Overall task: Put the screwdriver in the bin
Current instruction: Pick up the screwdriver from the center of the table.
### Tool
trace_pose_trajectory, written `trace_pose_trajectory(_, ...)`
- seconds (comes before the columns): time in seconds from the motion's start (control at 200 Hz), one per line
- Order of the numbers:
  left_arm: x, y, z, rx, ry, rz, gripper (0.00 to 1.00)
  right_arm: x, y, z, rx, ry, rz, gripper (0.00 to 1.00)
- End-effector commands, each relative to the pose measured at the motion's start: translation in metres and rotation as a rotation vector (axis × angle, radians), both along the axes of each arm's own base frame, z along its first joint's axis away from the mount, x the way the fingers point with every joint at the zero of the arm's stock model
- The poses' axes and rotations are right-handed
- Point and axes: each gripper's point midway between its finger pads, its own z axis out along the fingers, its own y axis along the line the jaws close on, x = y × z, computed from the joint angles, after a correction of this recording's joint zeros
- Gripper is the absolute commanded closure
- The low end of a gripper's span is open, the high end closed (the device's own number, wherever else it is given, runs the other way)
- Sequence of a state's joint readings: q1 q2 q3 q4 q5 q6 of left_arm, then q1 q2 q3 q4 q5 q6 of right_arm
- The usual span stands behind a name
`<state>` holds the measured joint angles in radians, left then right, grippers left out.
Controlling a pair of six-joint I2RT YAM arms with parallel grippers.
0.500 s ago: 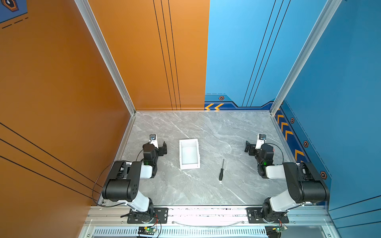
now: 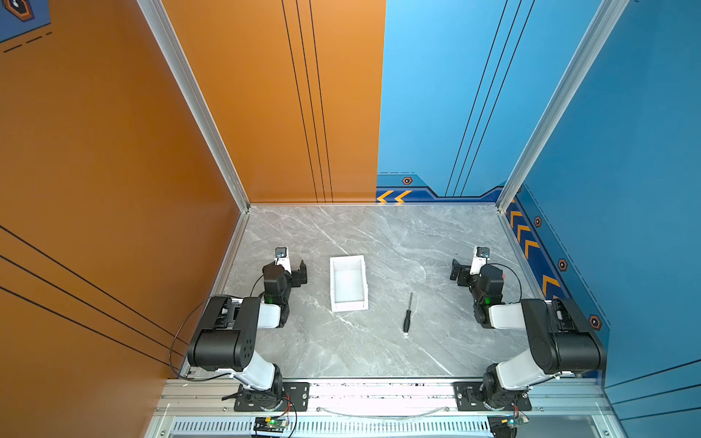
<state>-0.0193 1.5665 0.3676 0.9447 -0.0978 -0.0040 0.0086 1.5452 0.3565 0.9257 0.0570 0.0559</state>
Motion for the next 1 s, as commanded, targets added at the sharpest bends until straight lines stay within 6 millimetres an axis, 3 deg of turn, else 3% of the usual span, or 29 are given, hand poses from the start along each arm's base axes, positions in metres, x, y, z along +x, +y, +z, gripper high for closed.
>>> trace_pose_trajectory(0.0, 0.002, 0.001, 0.001, 0.017, 0.002, 0.006, 0.02, 0.003, 0.000, 0.002, -0.005, 0.001, -0.012, 0.00)
trace_pose_trajectory(0.761, 0.001, 0.001, 0.001, 0.021, 0.004, 0.005, 0.02, 0.003, -0.001, 0.002, 0.002, 0.003, -0.011, 0.00)
trace_pose_trajectory(0.996, 0.003, -0.002, 0.010, 0.026, 0.007, -0.011, 0.02, 0.002, -0.018, 0.011, -0.017, 0.015, -0.131, 0.00)
